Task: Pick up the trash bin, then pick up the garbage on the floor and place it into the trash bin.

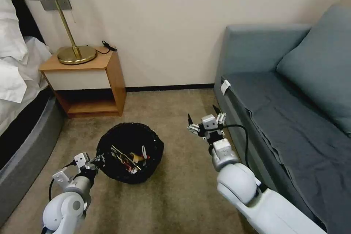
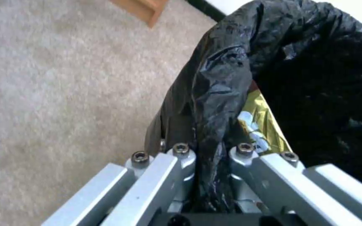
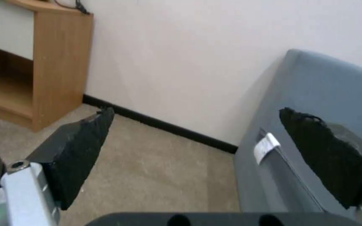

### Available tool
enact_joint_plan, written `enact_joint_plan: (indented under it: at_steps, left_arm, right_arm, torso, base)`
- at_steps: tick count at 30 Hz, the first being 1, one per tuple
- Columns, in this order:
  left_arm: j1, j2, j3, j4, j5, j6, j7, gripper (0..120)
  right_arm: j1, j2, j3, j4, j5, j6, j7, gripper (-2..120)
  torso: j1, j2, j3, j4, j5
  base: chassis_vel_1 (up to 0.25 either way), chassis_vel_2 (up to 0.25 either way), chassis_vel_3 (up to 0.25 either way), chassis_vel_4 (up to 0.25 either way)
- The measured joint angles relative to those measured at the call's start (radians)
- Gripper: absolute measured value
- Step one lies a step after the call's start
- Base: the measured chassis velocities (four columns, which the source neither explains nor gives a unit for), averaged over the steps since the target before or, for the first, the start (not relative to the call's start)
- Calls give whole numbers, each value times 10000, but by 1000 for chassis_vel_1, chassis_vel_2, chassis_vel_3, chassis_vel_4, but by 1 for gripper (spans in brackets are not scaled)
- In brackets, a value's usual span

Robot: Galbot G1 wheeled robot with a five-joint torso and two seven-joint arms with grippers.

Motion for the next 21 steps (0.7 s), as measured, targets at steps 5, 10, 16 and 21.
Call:
enact_joint_plan:
  at_steps: [5, 10, 16, 21]
  left_arm:
    - [-108, 3, 68, 197, -380, 123, -434, 4]
    - [-241, 62, 176, 319, -434, 527, -1115, 4]
    - [-484, 162, 346, 452, -110, 864, -1580, 4]
    - [-550, 161, 415, 569, 80, 820, -1574, 19]
  right_arm:
    - [-1114, 128, 625, 359, -526, 256, -328, 100]
    - [-1895, 300, 1050, 553, -836, 440, -507, 100]
    - [-2771, 576, 1626, 762, -1251, 757, -801, 100]
    - [-3344, 805, 2030, 884, -1527, 1029, -1027, 100]
  torso:
    - [0, 0, 0, 0, 1]
    - [0, 0, 0, 0, 0]
    - [0, 0, 0, 0, 1]
    - [0, 1, 0, 0, 3]
  base:
    - [0, 0, 0, 0]
    - [0, 0, 0, 0]
    - [0, 0, 0, 0]
    - [0, 0, 0, 0]
